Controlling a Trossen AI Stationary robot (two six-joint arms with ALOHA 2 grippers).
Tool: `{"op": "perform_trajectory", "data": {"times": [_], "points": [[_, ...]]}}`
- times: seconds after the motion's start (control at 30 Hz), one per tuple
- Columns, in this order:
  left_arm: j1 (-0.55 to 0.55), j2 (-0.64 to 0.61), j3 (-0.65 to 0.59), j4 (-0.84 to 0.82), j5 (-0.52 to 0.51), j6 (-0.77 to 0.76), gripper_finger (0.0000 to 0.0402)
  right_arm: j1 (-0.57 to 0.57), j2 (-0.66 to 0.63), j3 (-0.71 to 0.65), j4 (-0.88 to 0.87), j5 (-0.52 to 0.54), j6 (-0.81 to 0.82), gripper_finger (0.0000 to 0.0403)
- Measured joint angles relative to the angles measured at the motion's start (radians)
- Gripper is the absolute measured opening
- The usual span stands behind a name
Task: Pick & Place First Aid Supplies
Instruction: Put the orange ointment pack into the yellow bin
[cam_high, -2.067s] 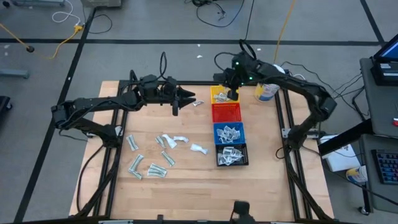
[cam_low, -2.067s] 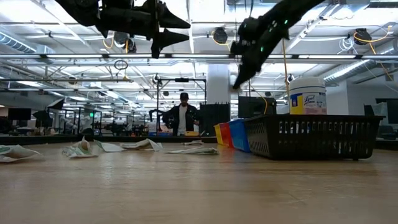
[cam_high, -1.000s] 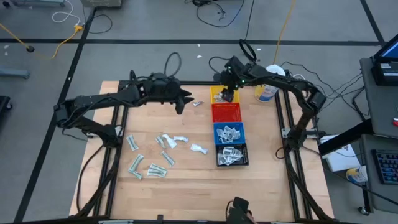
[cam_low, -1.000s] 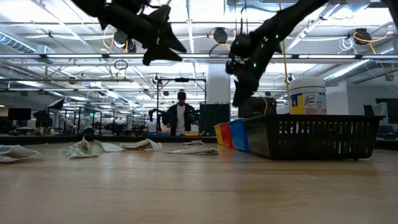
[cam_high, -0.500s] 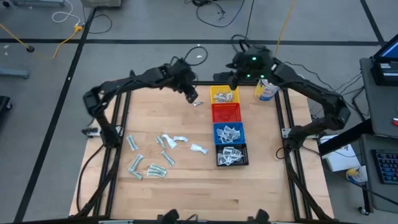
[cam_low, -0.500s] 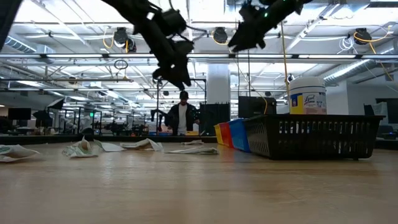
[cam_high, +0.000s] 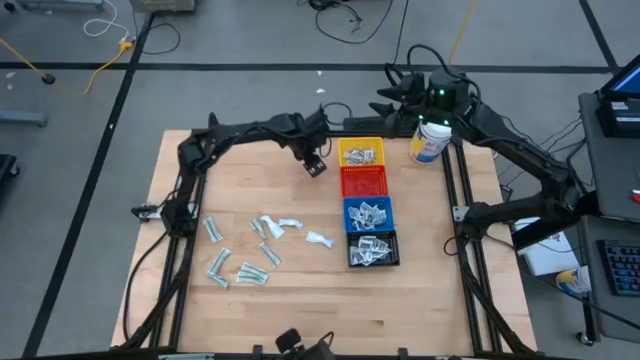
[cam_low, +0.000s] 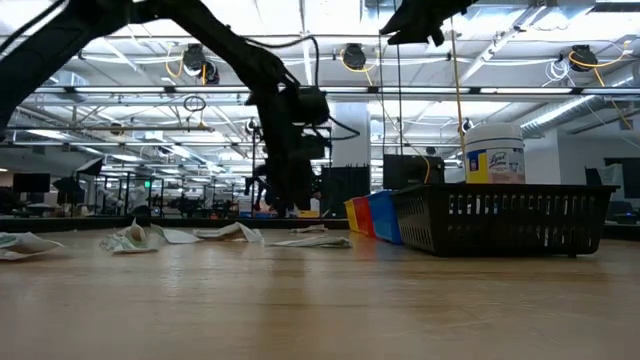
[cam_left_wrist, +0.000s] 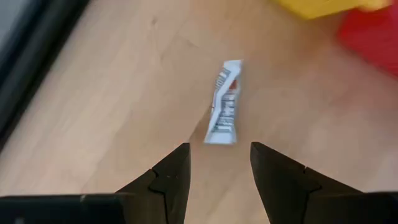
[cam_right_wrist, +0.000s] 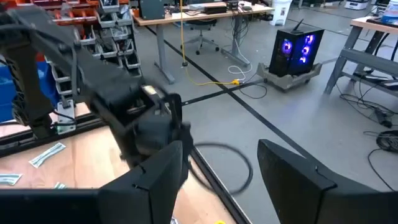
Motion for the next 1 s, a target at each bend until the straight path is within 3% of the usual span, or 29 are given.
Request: {"op": "perform_trajectory", "data": {"times": [0.23,0.63,0.73,0.87,1.0], "points": [[-0.035,0.064,0.000,0.071,-0.090,-0.001,0.0173,0.001,-0.001,0.000,0.000,-0.003,0.000,0.0203],[-0.046,0.117,0.003,0.070,-0.067,0.017,0.0168,0.002,0.000,-0.001,0.000,-0.006,-0.002,0.0203],[-0.039,0.117,0.003,0.045,-0.059,0.028,0.0124,0.002,0.000,-0.001,0.010,-0.005,-0.010,0.0203],[-0.015,0.117,0.005,-0.002,-0.058,0.026,0.0022,0.002,-0.001,-0.001,0.060,-0.005,-0.011,0.0203],[0.026,0.102,0.001,-0.040,0.066,-0.005,0.0005,0.002,0.000,-0.001,0.091,-0.005,-0.011,0.0203]]}}
